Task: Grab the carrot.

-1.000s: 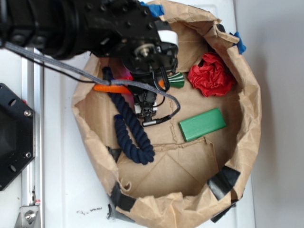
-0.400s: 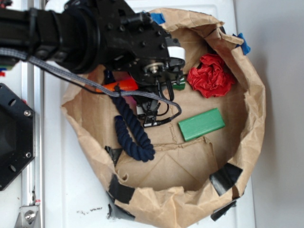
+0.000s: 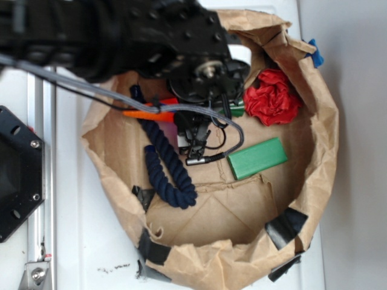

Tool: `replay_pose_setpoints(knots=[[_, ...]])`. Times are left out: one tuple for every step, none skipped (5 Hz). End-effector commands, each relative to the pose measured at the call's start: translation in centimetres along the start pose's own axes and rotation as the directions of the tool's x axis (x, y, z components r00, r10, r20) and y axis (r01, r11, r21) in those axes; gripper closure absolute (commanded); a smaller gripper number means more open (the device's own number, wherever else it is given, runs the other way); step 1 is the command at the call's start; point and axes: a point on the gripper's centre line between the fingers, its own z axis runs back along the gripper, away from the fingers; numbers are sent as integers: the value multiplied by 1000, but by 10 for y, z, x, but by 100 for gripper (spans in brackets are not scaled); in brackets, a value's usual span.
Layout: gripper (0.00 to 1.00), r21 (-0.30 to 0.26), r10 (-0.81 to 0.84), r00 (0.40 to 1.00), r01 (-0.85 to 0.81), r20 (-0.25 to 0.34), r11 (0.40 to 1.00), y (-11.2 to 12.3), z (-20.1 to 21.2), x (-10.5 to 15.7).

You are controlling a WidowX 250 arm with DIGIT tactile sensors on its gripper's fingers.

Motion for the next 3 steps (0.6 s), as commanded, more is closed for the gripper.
replay_pose_setpoints(knots=[[100,-20,-4,997,6,76,1000,-34,66,16],[100,-14,-5,998,6,65,1000,-41,69,15],[100,-25,-10,996,12,91,1000,-47,72,9]])
